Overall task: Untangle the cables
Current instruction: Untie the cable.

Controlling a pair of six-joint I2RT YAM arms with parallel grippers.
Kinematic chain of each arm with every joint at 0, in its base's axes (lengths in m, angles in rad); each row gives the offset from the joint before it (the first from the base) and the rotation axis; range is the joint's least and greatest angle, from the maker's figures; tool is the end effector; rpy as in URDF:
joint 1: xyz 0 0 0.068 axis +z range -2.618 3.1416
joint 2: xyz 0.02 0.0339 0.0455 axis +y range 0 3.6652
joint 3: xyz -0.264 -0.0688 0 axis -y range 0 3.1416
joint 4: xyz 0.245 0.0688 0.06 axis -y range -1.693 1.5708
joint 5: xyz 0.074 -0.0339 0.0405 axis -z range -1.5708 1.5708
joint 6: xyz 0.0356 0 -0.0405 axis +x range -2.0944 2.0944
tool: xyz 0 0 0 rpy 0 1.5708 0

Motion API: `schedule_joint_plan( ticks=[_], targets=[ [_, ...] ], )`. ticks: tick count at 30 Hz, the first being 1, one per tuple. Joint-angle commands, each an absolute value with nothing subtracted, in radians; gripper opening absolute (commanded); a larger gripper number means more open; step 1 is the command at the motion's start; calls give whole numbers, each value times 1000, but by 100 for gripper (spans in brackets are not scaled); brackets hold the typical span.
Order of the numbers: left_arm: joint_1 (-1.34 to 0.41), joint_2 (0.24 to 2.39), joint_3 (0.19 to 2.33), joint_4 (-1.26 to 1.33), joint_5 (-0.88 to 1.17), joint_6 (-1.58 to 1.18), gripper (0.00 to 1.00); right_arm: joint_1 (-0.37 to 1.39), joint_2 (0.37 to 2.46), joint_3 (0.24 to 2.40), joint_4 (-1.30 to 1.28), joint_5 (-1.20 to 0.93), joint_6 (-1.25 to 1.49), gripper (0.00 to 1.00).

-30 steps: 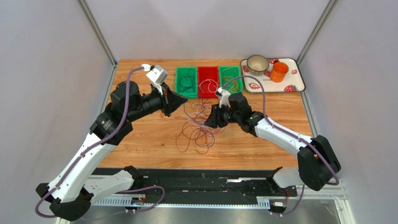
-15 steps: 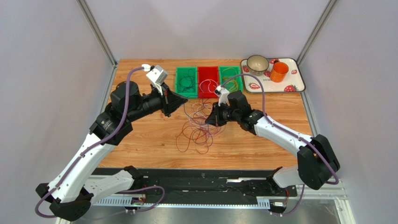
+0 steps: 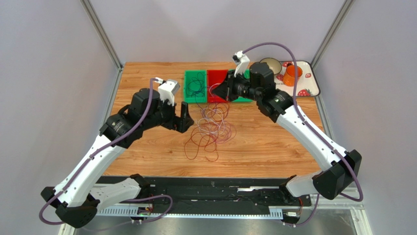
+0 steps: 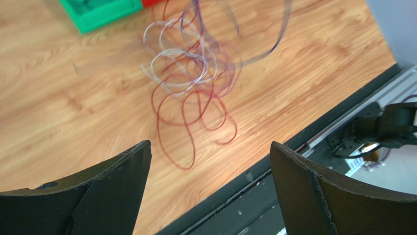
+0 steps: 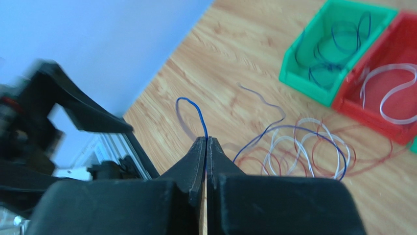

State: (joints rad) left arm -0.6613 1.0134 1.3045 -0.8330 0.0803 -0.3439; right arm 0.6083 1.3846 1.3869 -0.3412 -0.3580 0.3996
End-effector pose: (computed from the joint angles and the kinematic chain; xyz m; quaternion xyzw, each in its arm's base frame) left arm 0.1495 -0.1199 0.4089 0.1570 0.8558 -0.2675 0.4140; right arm 0.2532 0.1915 0.3978 -0.1860 0.7881 0.4018 0.4276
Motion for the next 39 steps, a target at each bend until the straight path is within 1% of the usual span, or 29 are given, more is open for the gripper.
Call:
schedule_joint_plan(
  ticks=[1,8,13,17,21,34,39],
  targets=[
    [-664,885,1246,-960,2,-382,99,607,1408,1558,-390,-363,413,0],
    [-664,669,1117,-1022,-109,-394,99,607,1523,1767,-429,-299,387,0],
    [-663,539,1065,-1000,-147,-393,99,606,1626,1899,-448,-224,390,0],
    [-663,447,1029,-959,-176,-393,99,598,1684,1965,-451,-196,403,0],
    [-663,434,1029,-988,-258,-440,99,597,1732,2014,-449,-163,400,0],
    [-663,443,1014,-983,-279,-457,98,552,1948,2230,-417,-101,406,0],
    [-661,446,1014,-983,-284,-459,98,529,2006,2270,-376,-95,449,0]
  ],
)
